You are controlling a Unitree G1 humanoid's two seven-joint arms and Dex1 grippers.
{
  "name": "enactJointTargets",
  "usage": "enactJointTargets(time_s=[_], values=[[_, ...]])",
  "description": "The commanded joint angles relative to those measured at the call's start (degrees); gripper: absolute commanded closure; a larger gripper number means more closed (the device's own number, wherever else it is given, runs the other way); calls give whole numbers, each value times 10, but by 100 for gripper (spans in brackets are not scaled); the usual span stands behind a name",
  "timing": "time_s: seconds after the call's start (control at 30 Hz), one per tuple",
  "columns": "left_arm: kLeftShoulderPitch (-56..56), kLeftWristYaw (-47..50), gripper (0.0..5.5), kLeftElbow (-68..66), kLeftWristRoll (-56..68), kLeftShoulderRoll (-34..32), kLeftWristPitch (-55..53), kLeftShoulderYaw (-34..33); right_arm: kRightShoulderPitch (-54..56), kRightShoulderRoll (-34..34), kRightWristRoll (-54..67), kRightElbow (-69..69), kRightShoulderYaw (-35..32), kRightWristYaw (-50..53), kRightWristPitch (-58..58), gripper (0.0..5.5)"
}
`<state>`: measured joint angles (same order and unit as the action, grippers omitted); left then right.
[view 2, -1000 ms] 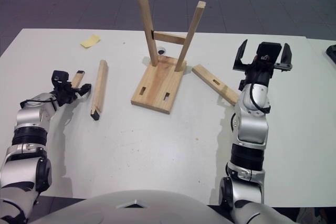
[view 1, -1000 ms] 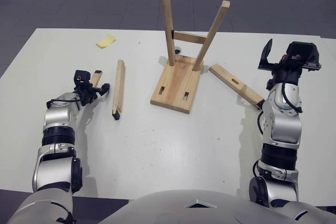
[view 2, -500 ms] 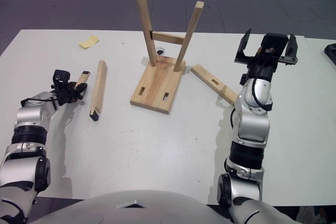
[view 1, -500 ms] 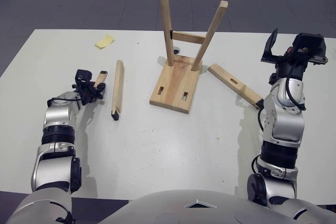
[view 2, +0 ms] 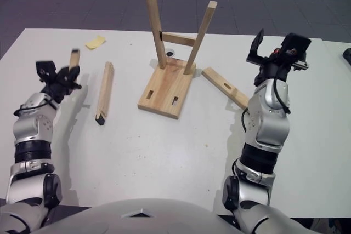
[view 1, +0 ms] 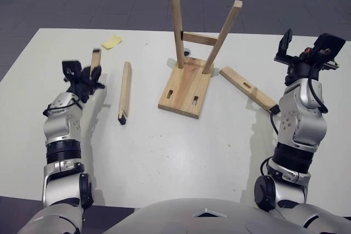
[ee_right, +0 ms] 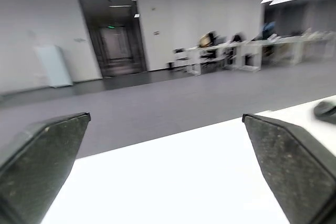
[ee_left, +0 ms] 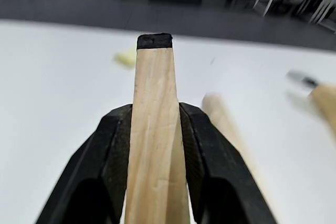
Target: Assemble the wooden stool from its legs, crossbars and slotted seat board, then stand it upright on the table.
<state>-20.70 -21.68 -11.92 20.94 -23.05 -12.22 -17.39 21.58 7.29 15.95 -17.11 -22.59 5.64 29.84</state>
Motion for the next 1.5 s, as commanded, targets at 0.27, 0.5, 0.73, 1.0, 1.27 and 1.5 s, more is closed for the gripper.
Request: enactJointTargets(time_s=[0.27,0.5,0.73,1.0,1.27,1.5], values=[[-53,-30,423,229,-72,34,48,172,143,-13,281,-60,65,-95,135,10],[-61,-58,423,234,-93,64,70,240,128,-51,288,-20,153,-124,140,10],[-46,-58,423,247,-103,80,68,262,106,-73,314,-16,165,-120,155,56],[-35,-60,423,246,-112,83,67,265,112,-63,333,-20,149,-112,161,180],[-31,-56,423,241,-124,86,73,267,125,-50,344,-14,140,-113,163,304],[-24,-59,423,236,-132,86,79,268,123,-51,358,-14,138,-115,166,422]])
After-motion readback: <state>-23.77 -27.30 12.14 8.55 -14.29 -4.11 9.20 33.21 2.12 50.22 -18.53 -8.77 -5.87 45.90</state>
